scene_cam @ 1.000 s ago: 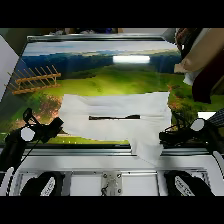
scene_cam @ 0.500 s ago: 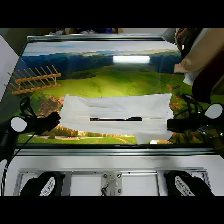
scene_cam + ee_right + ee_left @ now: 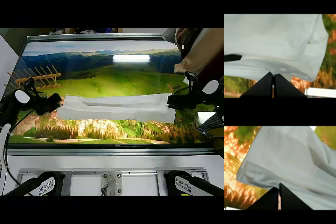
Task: Fold the clothes and pants, and hang the long-sleeved shirts on hangers.
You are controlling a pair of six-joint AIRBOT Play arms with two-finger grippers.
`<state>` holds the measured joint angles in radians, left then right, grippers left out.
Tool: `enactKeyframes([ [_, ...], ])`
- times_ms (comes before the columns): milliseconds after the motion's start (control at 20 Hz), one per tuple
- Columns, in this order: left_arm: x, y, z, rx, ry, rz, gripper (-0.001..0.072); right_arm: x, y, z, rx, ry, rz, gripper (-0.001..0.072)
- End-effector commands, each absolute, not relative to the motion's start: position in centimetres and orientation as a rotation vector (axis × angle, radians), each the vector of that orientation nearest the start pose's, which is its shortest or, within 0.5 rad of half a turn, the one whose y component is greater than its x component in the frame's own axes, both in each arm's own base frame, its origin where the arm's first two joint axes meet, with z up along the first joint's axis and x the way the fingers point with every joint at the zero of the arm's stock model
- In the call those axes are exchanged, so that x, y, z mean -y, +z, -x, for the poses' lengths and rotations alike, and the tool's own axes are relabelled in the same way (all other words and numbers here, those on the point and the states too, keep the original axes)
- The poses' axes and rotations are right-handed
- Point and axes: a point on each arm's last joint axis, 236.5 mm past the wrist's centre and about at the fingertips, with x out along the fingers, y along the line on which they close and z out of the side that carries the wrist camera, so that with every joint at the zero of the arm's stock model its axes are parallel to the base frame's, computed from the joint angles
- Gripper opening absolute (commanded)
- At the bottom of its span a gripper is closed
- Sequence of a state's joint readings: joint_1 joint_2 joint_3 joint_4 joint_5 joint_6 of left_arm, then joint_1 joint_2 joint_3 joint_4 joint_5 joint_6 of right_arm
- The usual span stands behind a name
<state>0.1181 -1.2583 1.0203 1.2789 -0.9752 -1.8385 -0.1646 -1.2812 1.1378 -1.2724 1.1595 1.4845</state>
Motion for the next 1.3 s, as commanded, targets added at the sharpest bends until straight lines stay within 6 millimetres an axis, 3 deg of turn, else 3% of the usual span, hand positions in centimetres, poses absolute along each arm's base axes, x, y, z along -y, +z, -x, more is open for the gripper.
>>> enactKeyframes([
  [0,1.6,-3.5,-42.0,-1.224,0.141,0.579,0.0004,0.8,0.2,-42.7,-1.142,0.022,-0.344,0.0011],
  [250,3.3,-6.4,-45.5,-1.255,0.113,0.550,0.0004,0.9,-1.7,-45.6,-1.076,0.003,-0.345,0.0012],
  [550,4.8,-7.2,-49.1,-1.248,0.078,0.530,0.0005,-0.3,-4.2,-47.7,-1.055,0.004,-0.443,0.0025],
  [600,4.9,-7.1,-49.6,-1.240,0.074,0.524,0.0062,-0.4,-4.6,-47.7,-1.059,0.003,-0.455,0.0039],
  [650,4.9,-6.8,-50.0,-1.226,0.072,0.526,0.0376,-0.5,-4.8,-47.8,-1.060,0.003,-0.463,0.0209],
  [700,4.8,-6.5,-50.4,-1.204,0.071,0.529,0.0603,-0.4,-4.8,-47.9,-1.056,0.001,-0.466,0.0479],
  [750,4.8,-5.9,-50.6,-1.189,0.070,0.529,0.0622,-0.4,-4.6,-48.1,-1.050,0.001,-0.465,0.0668],
  [950,3.2,-0.1,-51.2,-1.061,0.065,0.537,0.0621,0.9,-0.7,-47.8,-1.087,0.090,-0.385,0.0670],
  [1100,3.6,4.3,-49.5,-1.032,0.013,0.486,0.0591,4.3,0.3,-45.6,-1.156,0.137,-0.365,0.0670],
  [1150,4.3,5.2,-48.8,-1.036,-0.004,0.474,0.0433,5.7,-0.4,-44.7,-1.185,0.137,-0.387,0.0670],
  [1200,5.2,6.1,-48.3,-1.034,-0.029,0.456,0.0164,6.9,-1.4,-43.8,-1.218,0.141,-0.424,0.0671],
  [1250,6.4,6.9,-47.9,-1.028,-0.064,0.425,0.0007,8.0,-2.6,-43.2,-1.245,0.144,-0.473,0.0685],
])
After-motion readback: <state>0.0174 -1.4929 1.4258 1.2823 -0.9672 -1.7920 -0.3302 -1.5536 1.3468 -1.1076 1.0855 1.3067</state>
